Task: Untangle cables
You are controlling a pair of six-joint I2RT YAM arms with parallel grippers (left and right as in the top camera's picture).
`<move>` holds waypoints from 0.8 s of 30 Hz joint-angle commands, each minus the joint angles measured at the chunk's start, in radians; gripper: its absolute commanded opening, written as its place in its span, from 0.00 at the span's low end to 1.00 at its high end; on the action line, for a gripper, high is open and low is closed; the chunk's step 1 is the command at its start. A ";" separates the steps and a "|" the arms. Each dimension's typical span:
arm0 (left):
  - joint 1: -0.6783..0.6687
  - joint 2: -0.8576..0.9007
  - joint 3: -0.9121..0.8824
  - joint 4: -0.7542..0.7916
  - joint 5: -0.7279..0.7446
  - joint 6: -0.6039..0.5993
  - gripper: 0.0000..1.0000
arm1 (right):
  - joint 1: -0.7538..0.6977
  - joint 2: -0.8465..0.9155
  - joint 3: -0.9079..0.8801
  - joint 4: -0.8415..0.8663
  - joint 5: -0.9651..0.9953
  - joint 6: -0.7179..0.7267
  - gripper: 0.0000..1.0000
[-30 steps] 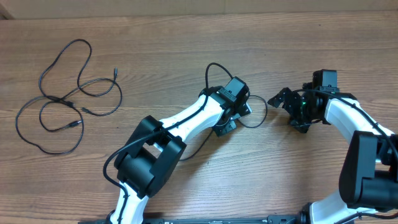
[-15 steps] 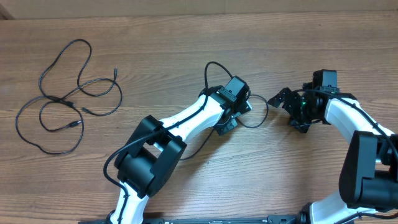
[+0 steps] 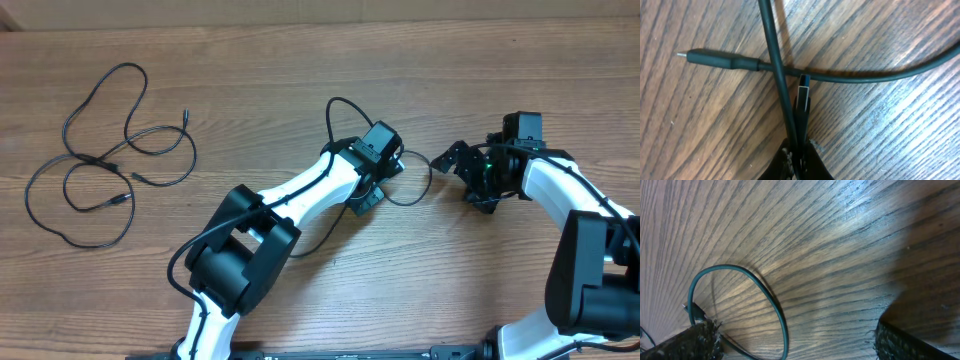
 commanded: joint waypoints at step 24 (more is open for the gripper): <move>0.494 -0.502 0.123 -0.068 -0.179 -0.593 0.04 | 0.001 -0.006 0.003 0.004 0.030 -0.006 1.00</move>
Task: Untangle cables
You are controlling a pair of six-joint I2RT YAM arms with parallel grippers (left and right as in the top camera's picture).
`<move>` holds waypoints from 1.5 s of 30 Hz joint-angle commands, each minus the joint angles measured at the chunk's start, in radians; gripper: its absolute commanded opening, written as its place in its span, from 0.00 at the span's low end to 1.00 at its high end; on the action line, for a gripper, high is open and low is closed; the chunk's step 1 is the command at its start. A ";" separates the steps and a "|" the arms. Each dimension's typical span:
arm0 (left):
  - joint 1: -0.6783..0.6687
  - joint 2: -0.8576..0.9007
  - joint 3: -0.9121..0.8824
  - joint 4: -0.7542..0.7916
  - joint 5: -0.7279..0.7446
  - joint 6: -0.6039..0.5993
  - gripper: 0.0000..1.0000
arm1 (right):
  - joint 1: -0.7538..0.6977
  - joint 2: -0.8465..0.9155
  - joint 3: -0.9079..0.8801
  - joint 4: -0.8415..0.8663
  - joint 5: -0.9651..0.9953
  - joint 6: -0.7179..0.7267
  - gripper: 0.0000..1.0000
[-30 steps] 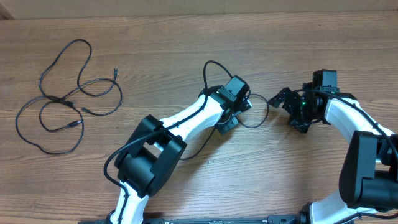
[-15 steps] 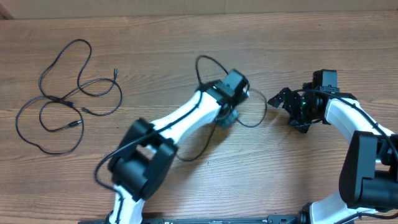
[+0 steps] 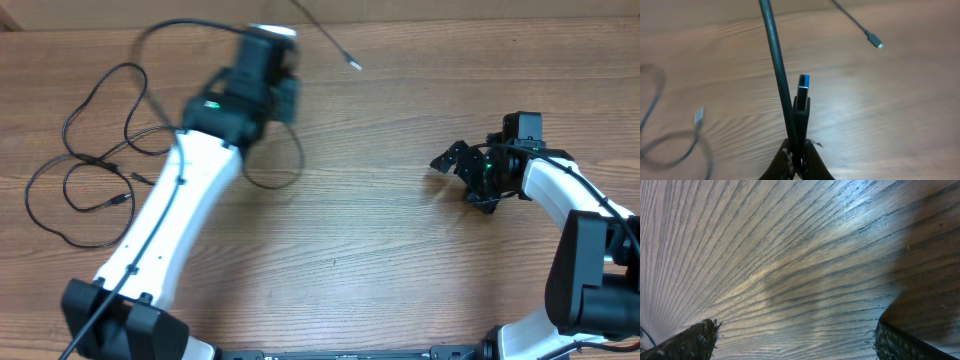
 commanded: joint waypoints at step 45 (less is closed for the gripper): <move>0.516 0.147 -0.002 -0.135 -0.047 -0.358 1.00 | 0.001 -0.006 0.003 0.005 0.030 -0.006 1.00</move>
